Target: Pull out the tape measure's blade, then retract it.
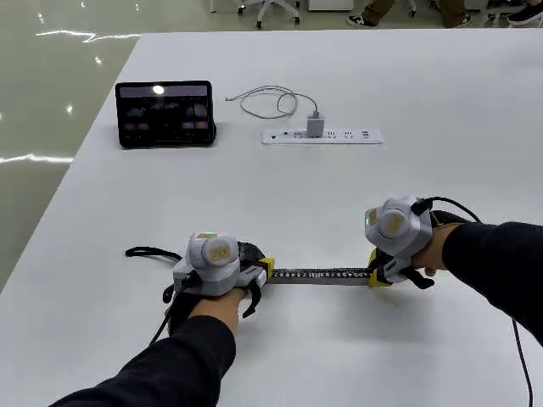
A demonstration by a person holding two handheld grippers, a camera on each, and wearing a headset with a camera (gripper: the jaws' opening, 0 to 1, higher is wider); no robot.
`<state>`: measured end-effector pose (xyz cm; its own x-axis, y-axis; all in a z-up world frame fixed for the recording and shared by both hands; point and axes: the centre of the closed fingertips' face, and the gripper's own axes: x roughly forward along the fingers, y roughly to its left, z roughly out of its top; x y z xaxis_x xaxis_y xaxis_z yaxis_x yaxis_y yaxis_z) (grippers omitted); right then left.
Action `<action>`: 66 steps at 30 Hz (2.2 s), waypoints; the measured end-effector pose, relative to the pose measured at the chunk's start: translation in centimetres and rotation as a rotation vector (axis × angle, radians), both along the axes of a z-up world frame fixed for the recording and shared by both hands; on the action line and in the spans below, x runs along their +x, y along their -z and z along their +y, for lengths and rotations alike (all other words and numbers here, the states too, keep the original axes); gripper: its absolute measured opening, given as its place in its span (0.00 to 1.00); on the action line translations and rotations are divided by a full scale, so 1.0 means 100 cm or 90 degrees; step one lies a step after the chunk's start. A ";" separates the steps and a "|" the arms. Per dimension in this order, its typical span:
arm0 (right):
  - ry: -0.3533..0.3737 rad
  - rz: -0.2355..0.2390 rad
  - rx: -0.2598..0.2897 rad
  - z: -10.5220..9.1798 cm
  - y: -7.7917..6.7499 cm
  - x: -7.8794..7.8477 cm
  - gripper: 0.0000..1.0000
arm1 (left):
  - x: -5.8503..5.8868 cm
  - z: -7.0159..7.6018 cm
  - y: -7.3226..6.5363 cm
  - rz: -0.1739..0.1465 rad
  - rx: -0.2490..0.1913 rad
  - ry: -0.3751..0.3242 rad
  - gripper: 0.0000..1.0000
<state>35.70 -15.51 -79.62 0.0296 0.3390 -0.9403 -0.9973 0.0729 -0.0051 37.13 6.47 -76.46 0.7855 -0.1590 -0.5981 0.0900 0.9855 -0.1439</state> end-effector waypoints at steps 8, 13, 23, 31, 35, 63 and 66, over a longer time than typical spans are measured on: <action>0.006 0.000 0.002 0.005 0.000 0.000 0.12 | 0.000 0.000 0.000 0.001 -0.002 -0.001 0.62; 0.006 -0.001 0.004 0.009 0.001 -0.001 0.12 | 0.000 0.000 0.001 0.002 -0.004 -0.001 0.62; 0.009 0.000 0.010 0.017 0.001 -0.001 0.12 | 0.000 0.000 0.001 0.003 -0.004 -0.001 0.62; 0.010 -0.001 0.014 0.022 0.001 -0.002 0.12 | 0.000 0.000 0.001 0.004 -0.005 0.000 0.62; 0.012 0.000 0.015 0.024 0.001 -0.002 0.12 | 0.001 0.000 0.001 0.006 -0.006 0.000 0.62; 0.028 -0.001 0.043 0.045 0.001 -0.001 0.11 | 0.000 0.000 0.001 0.012 -0.010 0.001 0.62; 0.027 -0.003 0.048 0.048 0.001 -0.001 0.11 | 0.000 0.000 0.001 0.012 -0.011 0.001 0.62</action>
